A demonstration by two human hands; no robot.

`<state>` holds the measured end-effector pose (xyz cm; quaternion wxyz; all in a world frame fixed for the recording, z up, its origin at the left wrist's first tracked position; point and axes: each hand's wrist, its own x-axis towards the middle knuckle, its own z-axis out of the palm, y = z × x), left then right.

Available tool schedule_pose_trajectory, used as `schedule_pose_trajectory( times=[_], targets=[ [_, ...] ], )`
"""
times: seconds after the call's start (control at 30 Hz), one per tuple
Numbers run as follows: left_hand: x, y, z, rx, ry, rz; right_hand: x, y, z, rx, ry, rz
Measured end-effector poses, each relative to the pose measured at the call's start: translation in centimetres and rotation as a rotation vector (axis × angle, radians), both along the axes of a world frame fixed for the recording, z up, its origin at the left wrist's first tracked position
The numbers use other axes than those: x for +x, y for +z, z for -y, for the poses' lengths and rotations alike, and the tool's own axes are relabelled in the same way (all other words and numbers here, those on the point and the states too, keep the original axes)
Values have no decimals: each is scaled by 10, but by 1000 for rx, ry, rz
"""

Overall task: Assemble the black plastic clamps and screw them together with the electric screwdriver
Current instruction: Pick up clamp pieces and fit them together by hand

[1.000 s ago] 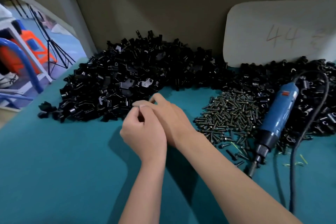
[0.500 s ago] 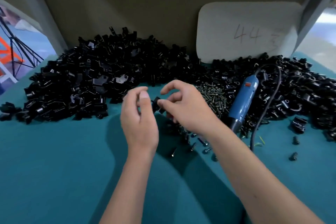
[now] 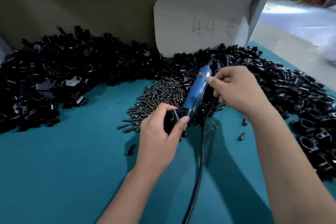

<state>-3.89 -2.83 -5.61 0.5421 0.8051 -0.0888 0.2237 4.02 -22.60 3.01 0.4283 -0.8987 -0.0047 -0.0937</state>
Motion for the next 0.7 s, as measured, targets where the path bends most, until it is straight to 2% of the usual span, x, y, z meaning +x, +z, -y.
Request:
schedule_pose_trajectory(
  times=[0.1, 0.2, 0.3, 0.43, 0.7],
  targets=[
    [-1, 1, 0, 39, 15, 15, 3, -13, 18, -233, -103, -53],
    [-2, 2, 2, 59, 33, 16, 3, -21, 24, -402, 38, -228],
    [0, -1, 0, 110, 90, 14, 1, -24, 21, -353, 185, -372],
    [0, -1, -2, 131, 135, 15, 2, -26, 14, -391, 175, -329],
    [-2, 0, -2, 14, 85, -71, 6, -26, 16, -337, 166, -319]
  ],
)
